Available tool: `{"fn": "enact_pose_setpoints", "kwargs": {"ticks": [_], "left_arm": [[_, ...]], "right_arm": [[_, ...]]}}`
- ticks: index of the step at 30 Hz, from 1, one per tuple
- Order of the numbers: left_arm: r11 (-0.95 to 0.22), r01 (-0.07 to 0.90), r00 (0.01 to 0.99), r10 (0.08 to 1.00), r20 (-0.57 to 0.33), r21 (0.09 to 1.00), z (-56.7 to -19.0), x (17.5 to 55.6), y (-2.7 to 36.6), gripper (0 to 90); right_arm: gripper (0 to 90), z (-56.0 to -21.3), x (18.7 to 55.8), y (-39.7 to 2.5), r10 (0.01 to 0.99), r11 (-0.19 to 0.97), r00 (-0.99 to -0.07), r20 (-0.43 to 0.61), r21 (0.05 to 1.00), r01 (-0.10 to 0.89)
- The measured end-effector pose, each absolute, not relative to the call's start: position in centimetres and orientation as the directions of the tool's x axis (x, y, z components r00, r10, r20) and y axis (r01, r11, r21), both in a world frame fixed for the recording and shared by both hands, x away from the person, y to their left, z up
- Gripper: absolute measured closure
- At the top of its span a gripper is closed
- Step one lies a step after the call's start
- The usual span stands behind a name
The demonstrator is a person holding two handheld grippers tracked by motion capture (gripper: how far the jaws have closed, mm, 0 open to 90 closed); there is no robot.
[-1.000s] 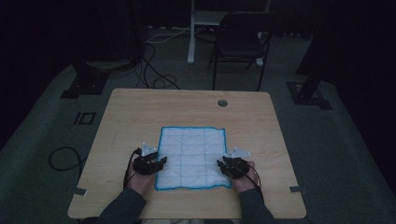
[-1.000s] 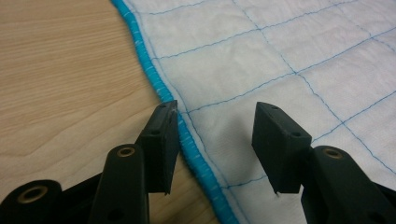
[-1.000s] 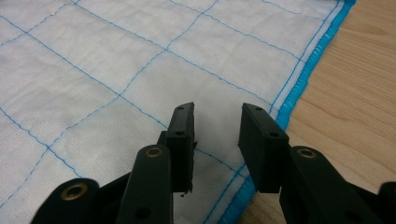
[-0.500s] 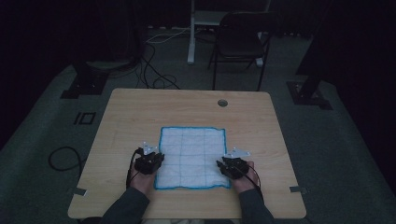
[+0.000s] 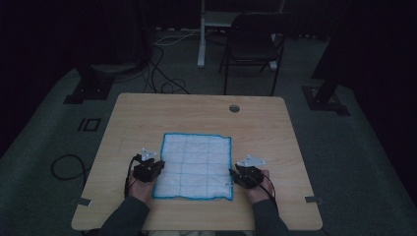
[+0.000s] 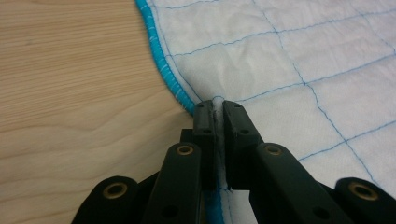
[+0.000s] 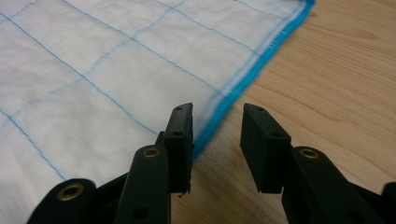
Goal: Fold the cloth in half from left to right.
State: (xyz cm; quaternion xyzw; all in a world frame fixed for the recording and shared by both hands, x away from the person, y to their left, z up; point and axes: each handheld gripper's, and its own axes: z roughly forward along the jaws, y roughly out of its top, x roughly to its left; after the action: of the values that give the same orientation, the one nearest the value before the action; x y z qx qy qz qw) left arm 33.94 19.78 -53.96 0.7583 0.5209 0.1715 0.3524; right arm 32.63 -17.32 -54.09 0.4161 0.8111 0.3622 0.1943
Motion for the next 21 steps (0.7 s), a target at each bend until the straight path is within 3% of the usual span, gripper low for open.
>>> {"fn": "enact_pose_setpoints", "kwargs": {"ticks": [12, 21], "left_arm": [[-0.149, 0.689, 0.389, 0.902, -0.189, 0.709, -54.1, 34.1, 21.1, 86.8], [-0.143, 0.641, 0.444, 0.87, -0.213, 0.754, -52.2, 34.1, 20.6, 86.9]], "right_arm": [[64.4, -54.1, 32.7, -17.4, 0.818, 0.388, -0.574, -0.013, 0.749, 0.536], [64.3, -54.1, 32.7, -17.5, 0.82, 0.387, -0.572, -0.015, 0.75, 0.536]]}}
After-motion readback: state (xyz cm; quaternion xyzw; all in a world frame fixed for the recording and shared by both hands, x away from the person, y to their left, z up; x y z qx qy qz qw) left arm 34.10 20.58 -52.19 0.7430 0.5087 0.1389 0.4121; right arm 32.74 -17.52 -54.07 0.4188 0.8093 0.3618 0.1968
